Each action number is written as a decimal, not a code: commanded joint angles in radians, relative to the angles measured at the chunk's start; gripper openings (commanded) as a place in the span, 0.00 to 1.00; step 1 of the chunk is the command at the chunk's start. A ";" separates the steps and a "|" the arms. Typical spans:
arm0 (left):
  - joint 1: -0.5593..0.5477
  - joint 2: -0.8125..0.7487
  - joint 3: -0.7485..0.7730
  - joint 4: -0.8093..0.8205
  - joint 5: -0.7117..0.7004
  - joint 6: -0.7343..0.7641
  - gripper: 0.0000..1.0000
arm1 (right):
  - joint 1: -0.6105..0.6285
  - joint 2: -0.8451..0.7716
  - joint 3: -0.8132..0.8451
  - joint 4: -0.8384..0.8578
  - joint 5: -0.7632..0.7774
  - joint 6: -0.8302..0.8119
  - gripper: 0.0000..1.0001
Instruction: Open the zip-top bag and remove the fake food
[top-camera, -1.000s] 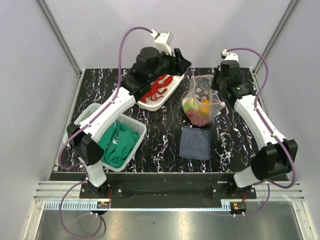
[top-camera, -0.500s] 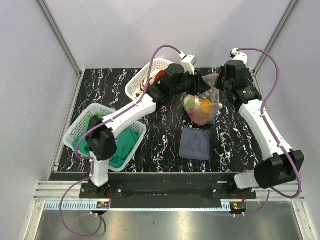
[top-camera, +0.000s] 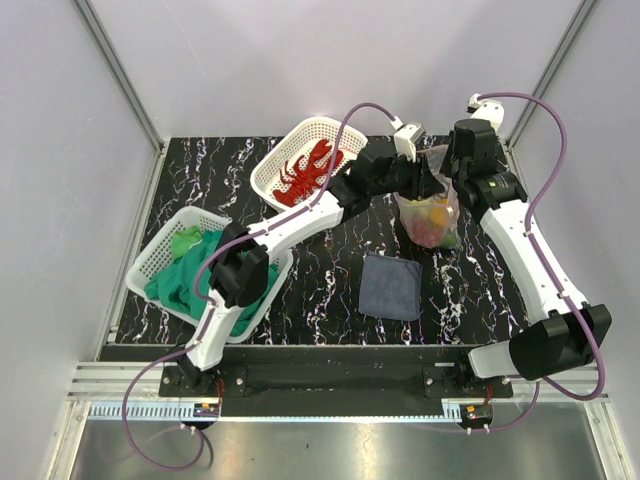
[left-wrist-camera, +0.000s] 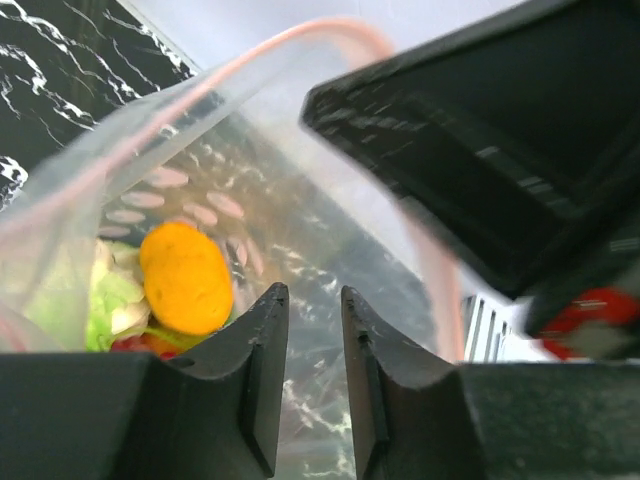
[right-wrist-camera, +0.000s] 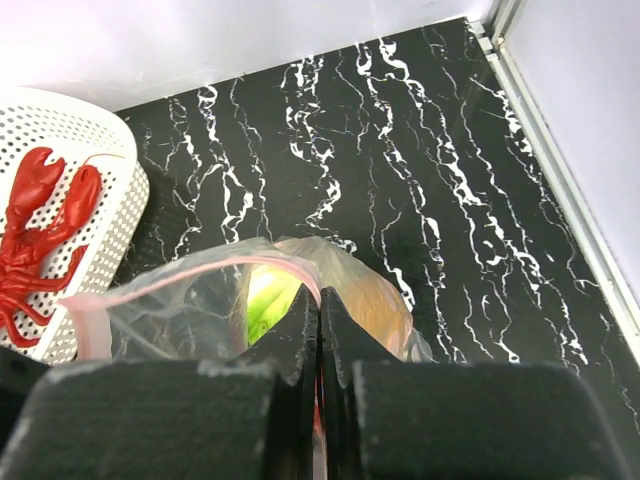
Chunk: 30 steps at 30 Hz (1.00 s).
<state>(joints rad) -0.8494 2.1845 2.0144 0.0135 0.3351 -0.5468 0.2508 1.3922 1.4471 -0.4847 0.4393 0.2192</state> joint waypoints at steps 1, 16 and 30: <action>0.015 0.023 0.004 0.091 0.079 0.047 0.27 | 0.004 -0.053 0.003 0.041 0.044 -0.026 0.00; 0.007 0.048 -0.015 -0.178 -0.113 0.094 0.14 | 0.002 -0.071 -0.044 0.037 0.021 -0.015 0.00; 0.007 0.037 -0.088 -0.202 -0.148 0.142 0.26 | 0.002 -0.048 -0.011 0.008 -0.007 0.023 0.00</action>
<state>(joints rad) -0.8490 2.2578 1.9583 -0.1352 0.2508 -0.4515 0.2573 1.3579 1.3983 -0.5209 0.4000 0.2230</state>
